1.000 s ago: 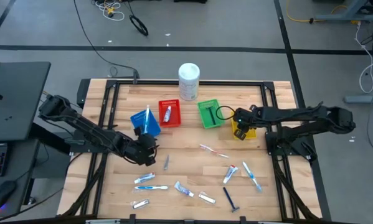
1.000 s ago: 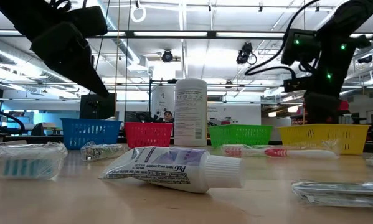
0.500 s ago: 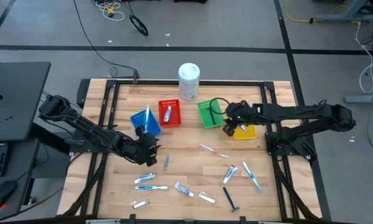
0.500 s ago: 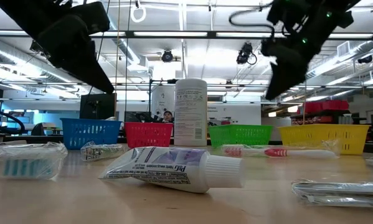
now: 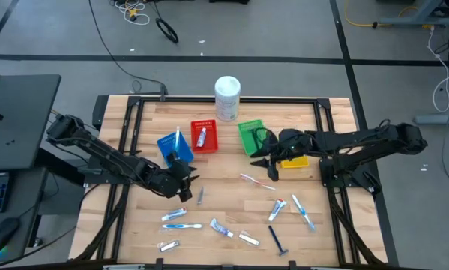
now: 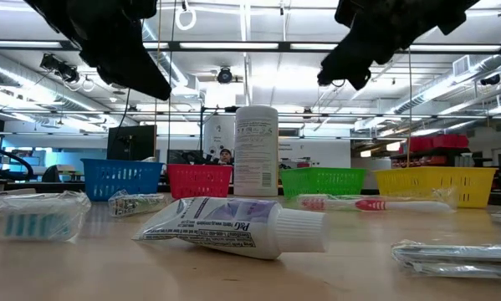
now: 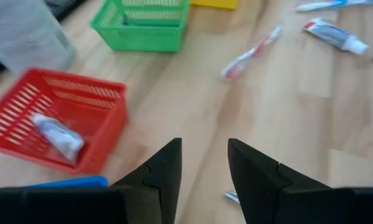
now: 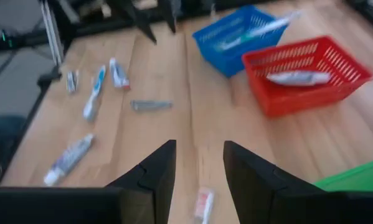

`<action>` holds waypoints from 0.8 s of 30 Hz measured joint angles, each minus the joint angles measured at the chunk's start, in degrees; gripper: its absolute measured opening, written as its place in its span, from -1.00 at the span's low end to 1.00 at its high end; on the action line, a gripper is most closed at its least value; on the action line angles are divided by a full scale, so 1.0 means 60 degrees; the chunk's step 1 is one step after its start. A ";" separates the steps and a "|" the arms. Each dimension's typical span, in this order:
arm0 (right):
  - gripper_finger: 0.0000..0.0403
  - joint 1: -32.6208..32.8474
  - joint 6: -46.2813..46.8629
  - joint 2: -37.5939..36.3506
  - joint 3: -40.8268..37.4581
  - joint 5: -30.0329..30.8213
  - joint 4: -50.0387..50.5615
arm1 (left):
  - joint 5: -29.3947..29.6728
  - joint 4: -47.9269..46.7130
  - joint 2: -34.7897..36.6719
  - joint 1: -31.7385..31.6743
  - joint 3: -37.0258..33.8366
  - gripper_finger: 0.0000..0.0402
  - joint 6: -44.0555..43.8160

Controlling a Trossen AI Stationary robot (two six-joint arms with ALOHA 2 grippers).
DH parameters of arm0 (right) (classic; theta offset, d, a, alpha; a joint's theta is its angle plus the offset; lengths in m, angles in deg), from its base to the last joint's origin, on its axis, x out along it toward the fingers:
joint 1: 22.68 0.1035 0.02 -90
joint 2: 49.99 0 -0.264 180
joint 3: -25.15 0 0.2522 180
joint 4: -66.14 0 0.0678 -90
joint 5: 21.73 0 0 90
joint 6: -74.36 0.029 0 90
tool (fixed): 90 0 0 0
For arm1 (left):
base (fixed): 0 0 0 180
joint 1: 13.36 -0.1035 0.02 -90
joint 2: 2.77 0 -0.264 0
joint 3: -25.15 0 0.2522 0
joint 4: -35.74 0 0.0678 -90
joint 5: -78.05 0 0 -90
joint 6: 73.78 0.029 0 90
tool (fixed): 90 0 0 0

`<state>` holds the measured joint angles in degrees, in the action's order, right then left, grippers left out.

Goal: Pick & Place Travel size toiletries
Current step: Put the blue toothbrush into the blue bin

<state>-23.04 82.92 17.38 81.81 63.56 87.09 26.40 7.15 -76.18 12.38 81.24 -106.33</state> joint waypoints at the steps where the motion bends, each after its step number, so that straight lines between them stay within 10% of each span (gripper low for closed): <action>1: -0.29 0.0081 -0.0083 0.0108 0.0000 0.0001 0.0029 | -0.0130 0.0079 -0.0055 0.0003 0.0000 -0.31 -0.0109; 24: -0.29 -0.0408 -0.2333 0.2115 -0.0004 0.0018 -0.3334 | -0.3732 0.2532 -0.2974 0.2309 0.0006 -0.31 -0.2962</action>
<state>-25.49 68.92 30.06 81.78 63.67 67.08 4.01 22.34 -94.02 26.23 81.27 -124.11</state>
